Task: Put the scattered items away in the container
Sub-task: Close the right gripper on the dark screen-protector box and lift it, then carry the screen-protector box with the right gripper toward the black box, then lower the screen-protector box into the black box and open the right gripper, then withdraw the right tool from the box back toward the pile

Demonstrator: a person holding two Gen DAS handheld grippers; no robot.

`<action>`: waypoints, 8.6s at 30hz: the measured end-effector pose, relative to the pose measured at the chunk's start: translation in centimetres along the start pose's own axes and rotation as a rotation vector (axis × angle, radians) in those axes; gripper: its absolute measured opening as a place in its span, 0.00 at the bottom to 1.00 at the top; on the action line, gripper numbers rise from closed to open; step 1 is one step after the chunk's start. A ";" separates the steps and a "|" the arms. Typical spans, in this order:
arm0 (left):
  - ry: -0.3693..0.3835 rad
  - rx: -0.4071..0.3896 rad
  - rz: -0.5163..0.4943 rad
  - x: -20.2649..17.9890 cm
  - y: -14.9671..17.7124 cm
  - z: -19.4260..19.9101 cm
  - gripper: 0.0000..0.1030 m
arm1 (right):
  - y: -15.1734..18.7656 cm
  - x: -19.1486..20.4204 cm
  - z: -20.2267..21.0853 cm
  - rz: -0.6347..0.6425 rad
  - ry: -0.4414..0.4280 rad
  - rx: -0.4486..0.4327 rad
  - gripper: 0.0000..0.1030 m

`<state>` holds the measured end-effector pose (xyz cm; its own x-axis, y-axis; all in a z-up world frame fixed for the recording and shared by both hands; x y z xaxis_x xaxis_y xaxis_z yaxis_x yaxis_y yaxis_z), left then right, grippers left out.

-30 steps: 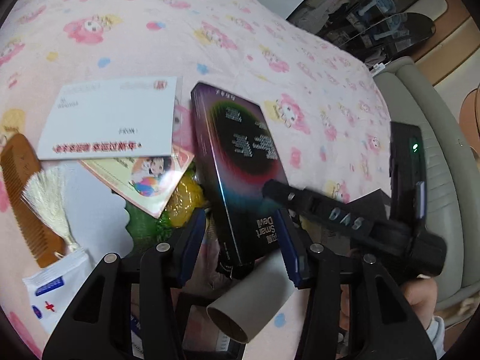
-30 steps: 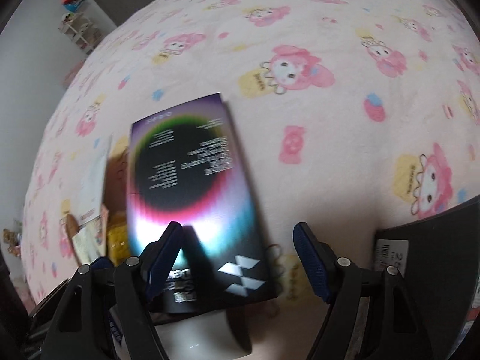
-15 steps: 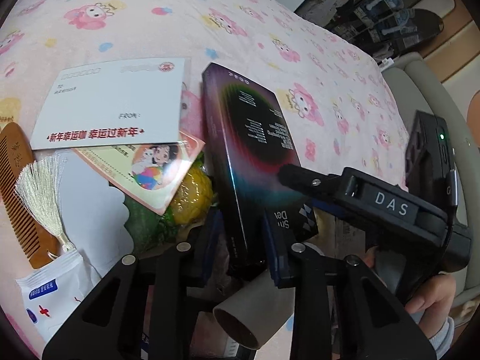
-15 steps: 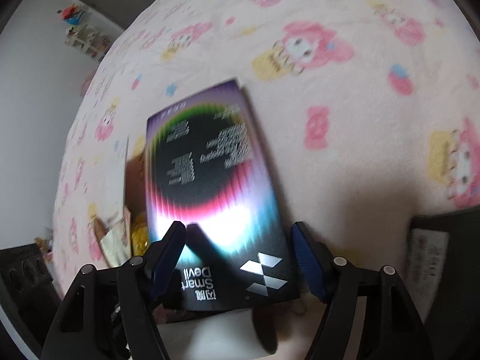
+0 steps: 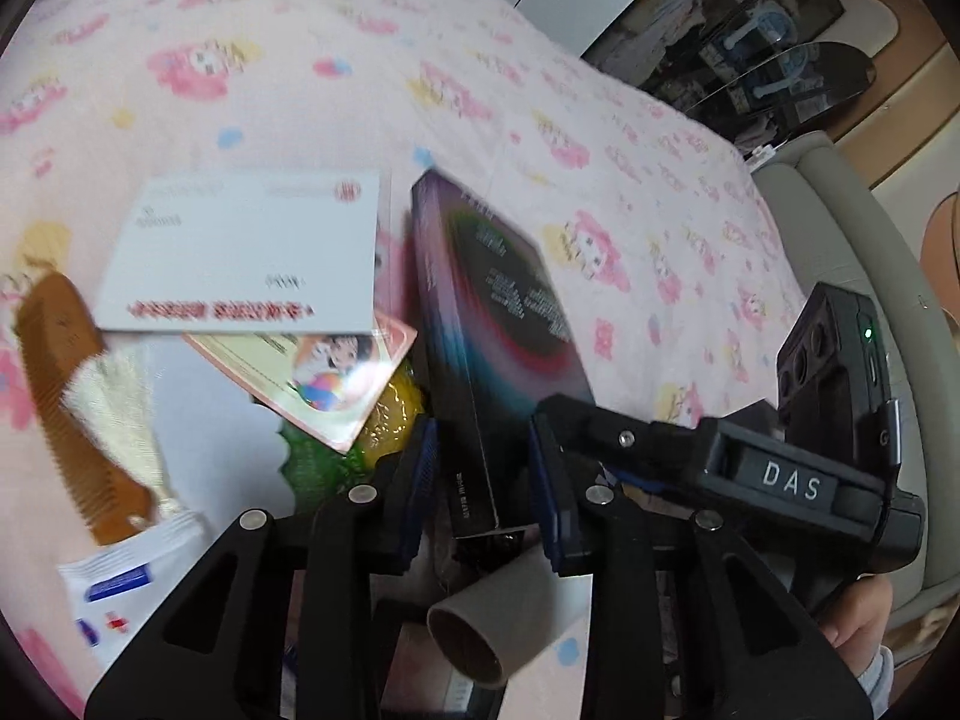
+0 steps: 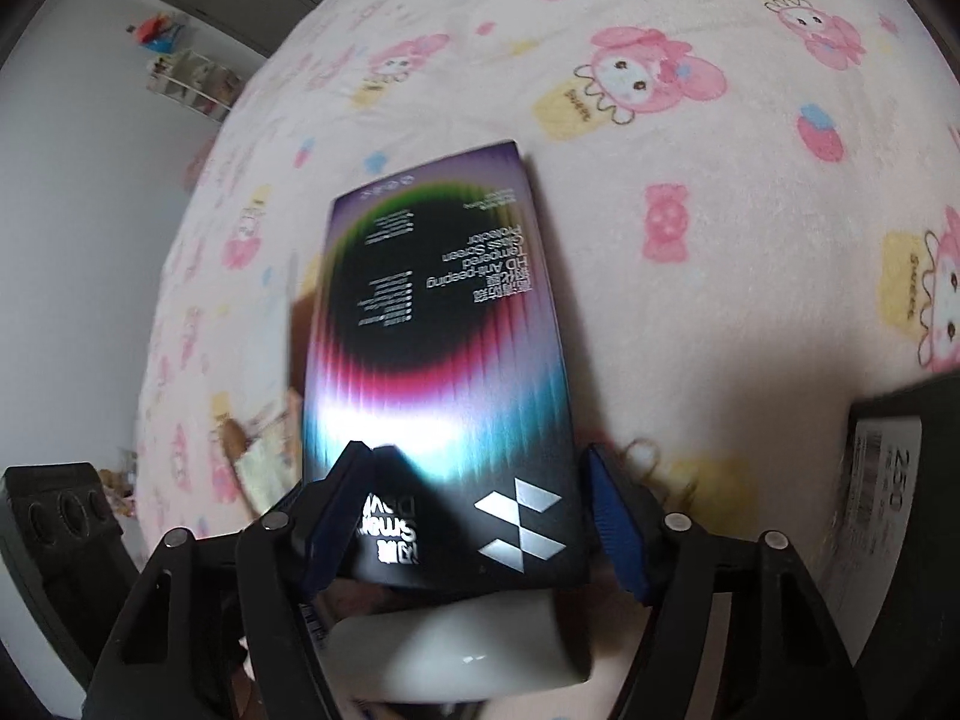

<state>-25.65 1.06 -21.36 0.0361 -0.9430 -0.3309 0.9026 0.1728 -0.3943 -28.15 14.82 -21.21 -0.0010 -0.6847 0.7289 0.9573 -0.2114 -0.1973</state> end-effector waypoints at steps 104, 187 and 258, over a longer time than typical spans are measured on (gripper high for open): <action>0.046 -0.139 -0.079 -0.7 11.1 12.7 0.49 | 16.0 6.7 10.5 0.402 0.024 -0.074 0.39; -0.170 0.234 -0.461 -32.3 13.2 -2.9 0.57 | 9.9 -14.4 32.5 -0.143 0.280 -0.514 0.36; -0.230 0.275 -0.399 -26.9 14.4 -2.4 0.50 | 10.7 -16.2 26.1 -0.129 0.508 -0.232 0.46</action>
<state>-14.68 29.62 -20.17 -0.2676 -0.9635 0.0069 0.9434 -0.2634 -0.2014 -10.32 41.82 -18.05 -0.3070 -0.8806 0.3609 0.8519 -0.4234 -0.3084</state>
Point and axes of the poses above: each gripper's, at about its wrist camera, not at the fingertips, and z roughly against the way its jaws point, x to its left, y to its underside, the point moved 5 cm from there along -z, roughly the way its jaws point, and after that the axes turned 14 degrees about -y, right-handed, at the moved point
